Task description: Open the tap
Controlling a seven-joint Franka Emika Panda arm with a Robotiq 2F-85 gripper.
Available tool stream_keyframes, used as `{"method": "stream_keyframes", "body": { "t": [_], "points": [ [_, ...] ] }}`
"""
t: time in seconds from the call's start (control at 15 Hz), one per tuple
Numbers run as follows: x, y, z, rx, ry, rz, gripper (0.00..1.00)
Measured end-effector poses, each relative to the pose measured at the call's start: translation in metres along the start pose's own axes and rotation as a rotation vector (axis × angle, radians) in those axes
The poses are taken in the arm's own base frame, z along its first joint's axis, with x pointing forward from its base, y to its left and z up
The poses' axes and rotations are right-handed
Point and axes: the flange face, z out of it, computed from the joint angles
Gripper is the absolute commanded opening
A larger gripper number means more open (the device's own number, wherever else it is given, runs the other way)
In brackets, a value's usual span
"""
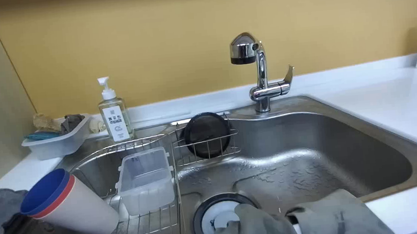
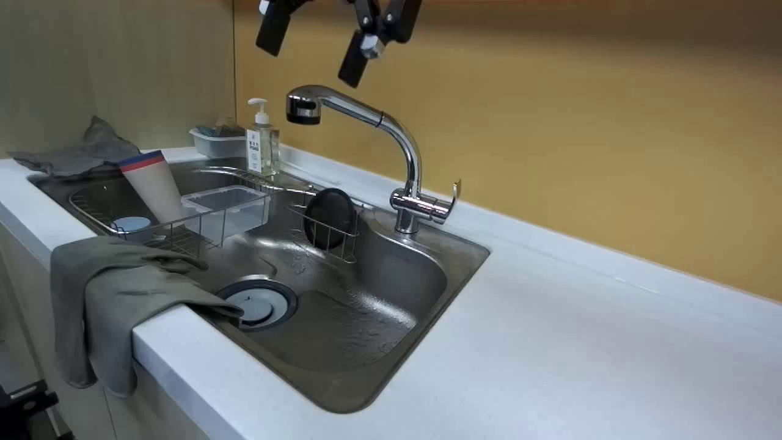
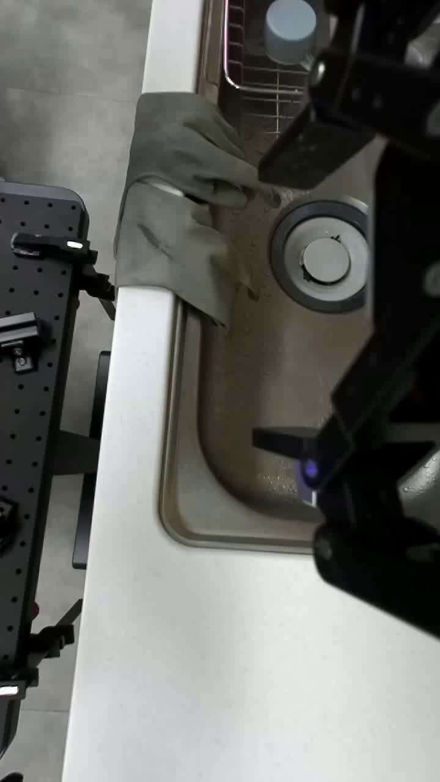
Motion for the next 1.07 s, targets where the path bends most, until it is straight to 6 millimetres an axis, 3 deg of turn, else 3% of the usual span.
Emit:
{"method": "stream_keyframes", "body": {
  "t": [1.07],
  "points": [
    [0.003, 0.0018, -0.0022, -0.011, 0.027, 0.014, 1.0]
  ]
}}
